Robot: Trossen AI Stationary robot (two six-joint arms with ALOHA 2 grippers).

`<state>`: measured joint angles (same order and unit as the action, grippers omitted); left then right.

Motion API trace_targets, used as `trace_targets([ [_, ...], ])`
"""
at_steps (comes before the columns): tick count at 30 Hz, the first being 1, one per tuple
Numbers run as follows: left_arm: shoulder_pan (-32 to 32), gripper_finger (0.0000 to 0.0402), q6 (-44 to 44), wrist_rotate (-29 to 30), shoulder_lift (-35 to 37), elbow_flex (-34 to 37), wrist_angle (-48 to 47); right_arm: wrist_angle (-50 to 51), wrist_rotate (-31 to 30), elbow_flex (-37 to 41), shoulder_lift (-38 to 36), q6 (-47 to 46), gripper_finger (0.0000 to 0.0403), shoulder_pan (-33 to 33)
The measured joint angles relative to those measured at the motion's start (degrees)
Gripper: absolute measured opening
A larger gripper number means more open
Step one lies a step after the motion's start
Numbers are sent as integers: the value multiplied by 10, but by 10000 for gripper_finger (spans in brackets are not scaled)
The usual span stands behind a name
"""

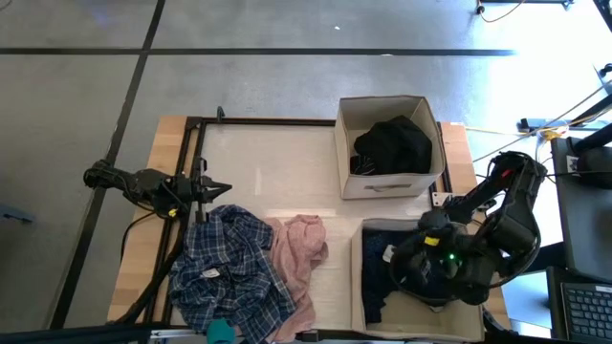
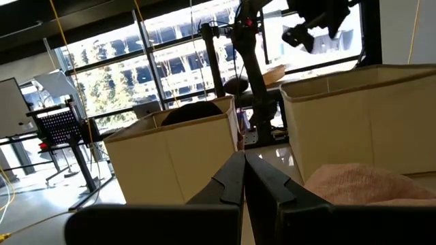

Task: Sort clothes
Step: Put the blue checkered shirt into the bottom laundry organizer

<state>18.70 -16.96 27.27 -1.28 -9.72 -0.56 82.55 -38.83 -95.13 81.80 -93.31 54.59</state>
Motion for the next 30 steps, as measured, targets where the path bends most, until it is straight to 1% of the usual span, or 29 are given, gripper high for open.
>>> trace_targets([
  [4,0,1,0,0,0,0,0,-3,-122,5,1,94,255,-1],
  [6,0,1,0,0,0,0,0,-3,-173,14,4,132,255,-15],
  [9,0,1,0,0,0,0,0,-7,-232,37,7,193,255,-34],
  [11,0,1,0,0,0,0,0,-7,-249,56,6,224,255,-58],
  [15,0,1,-2,0,0,0,1,-11,-247,103,6,263,255,-107],
  [18,0,1,3,0,0,0,2,-54,-246,141,6,326,255,-150],
  [20,0,1,6,0,-4,0,2,-90,-225,158,7,386,255,-178],
  [24,0,1,26,0,-33,11,8,-166,-128,164,7,521,255,-239],
  [25,0,1,31,0,-46,15,15,-187,-119,164,7,557,255,-249],
  [30,0,1,77,0,-126,17,58,-275,-112,164,3,732,255,-302],
])
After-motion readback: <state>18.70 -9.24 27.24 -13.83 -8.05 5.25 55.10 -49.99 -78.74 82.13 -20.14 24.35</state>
